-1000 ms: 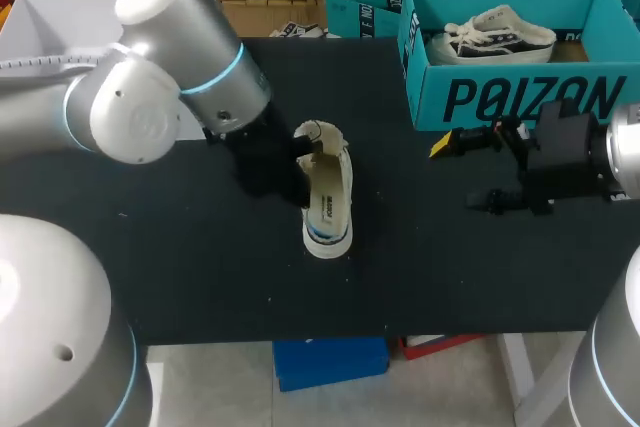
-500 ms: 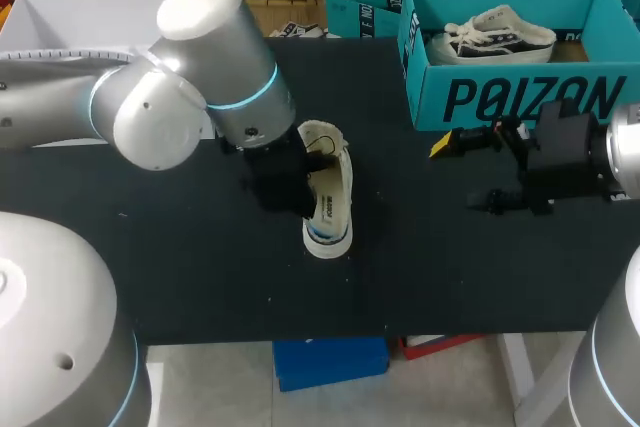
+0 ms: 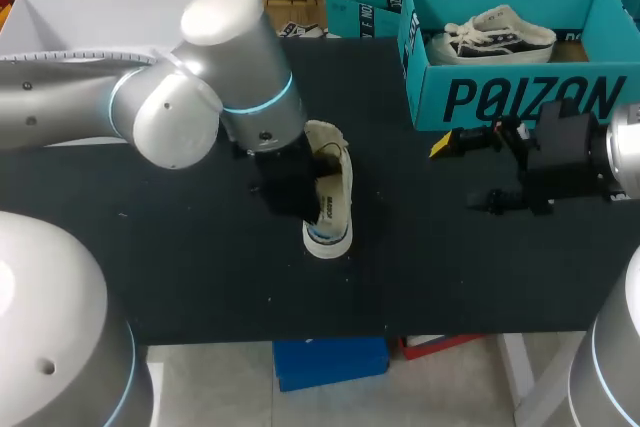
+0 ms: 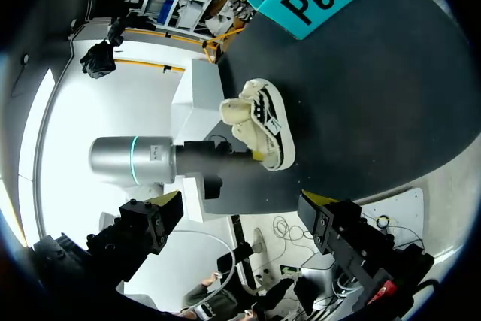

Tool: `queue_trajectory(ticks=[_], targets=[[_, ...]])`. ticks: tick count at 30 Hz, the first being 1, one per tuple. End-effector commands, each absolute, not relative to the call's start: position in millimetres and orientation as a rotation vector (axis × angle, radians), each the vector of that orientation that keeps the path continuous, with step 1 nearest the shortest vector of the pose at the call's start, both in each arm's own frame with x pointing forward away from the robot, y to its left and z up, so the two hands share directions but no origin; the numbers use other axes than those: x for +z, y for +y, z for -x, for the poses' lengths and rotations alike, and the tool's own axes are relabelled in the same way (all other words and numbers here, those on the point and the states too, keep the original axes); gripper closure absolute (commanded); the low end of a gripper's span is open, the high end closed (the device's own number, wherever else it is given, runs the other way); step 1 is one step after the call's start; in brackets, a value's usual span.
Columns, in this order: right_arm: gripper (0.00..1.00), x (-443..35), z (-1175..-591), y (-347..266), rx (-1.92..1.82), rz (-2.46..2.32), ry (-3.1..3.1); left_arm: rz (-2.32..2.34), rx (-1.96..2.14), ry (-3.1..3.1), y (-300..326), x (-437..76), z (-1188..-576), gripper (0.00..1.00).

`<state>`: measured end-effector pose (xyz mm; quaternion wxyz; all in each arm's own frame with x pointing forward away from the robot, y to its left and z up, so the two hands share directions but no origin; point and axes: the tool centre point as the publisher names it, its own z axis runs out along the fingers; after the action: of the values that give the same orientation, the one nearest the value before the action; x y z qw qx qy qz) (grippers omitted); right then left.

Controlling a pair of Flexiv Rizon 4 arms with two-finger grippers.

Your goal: Take the shoe out of the shoebox, open the shoe tongue, remove and reinsert the insole, then place the shoe into the shoebox

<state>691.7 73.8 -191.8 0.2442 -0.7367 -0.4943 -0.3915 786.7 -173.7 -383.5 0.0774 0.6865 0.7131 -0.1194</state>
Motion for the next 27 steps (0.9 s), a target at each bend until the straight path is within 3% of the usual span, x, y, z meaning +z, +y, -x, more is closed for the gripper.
queue_trajectory(ticks=[1, 15, 27], targets=[[0.00, -192, -692, 74, -1.069, 2.014, -1.350, -2.065, -0.352, 2.145, -180, -393, -788, 1.00], [0.00, -192, -692, 74, -1.069, 2.014, -1.350, -2.105, -0.306, 2.185, -180, -416, -789, 1.00], [0.00, -192, -692, 74, -1.069, 2.014, -1.350, -2.127, -0.283, 2.147, -186, -404, -791, 1.00]])
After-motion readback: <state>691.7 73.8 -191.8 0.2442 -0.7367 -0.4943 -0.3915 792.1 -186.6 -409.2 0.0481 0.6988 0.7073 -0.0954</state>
